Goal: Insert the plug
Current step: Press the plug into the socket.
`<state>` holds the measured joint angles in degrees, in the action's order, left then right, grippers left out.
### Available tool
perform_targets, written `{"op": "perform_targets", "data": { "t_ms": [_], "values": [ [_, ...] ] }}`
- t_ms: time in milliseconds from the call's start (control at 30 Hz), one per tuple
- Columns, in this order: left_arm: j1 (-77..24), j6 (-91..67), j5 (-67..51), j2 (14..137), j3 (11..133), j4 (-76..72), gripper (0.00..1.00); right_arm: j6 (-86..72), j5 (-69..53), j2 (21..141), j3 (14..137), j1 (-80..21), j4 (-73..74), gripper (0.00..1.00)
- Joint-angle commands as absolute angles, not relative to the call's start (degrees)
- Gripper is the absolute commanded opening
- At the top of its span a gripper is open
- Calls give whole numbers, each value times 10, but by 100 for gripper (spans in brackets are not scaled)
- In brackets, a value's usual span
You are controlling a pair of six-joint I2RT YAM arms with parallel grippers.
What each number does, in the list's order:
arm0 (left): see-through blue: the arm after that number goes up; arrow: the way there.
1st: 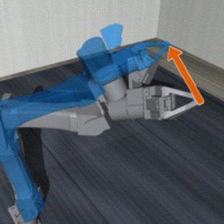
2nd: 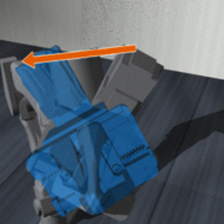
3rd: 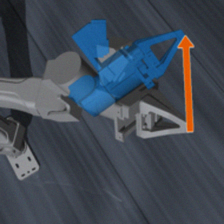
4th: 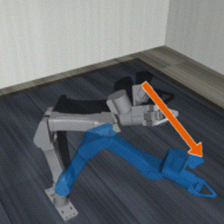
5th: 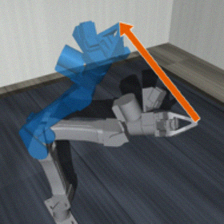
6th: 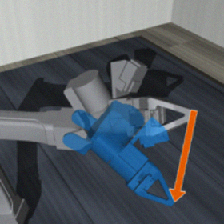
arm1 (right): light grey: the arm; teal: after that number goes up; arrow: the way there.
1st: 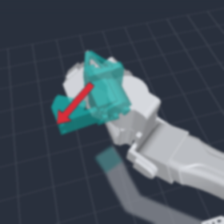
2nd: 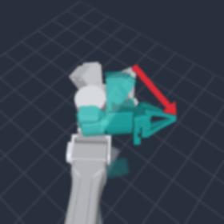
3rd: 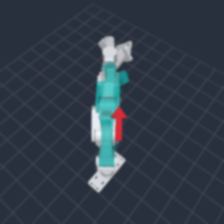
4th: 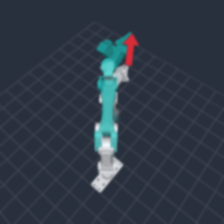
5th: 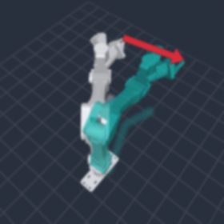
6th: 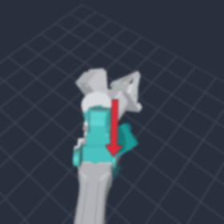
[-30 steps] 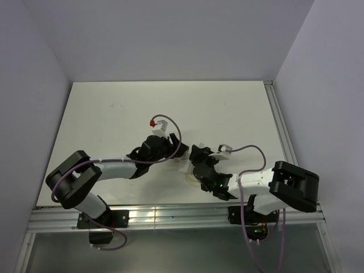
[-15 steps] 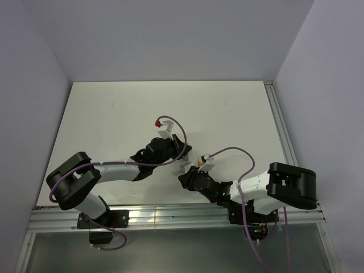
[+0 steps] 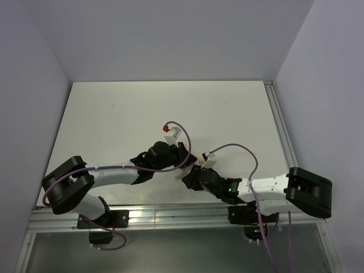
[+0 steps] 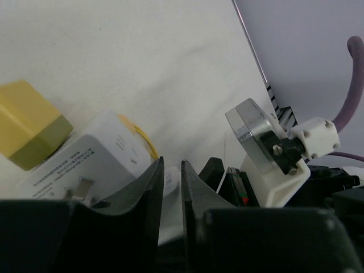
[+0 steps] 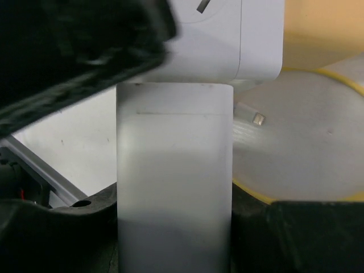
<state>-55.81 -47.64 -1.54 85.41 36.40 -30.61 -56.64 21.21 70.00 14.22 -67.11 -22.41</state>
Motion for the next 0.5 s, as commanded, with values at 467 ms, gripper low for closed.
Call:
{"op": "perform_targets", "data": {
  "t_ms": [467],
  "values": [
    [-490,-410,10,749,379,-202,42,-476,189,459,146,-575,-13,68]
  ]
}}
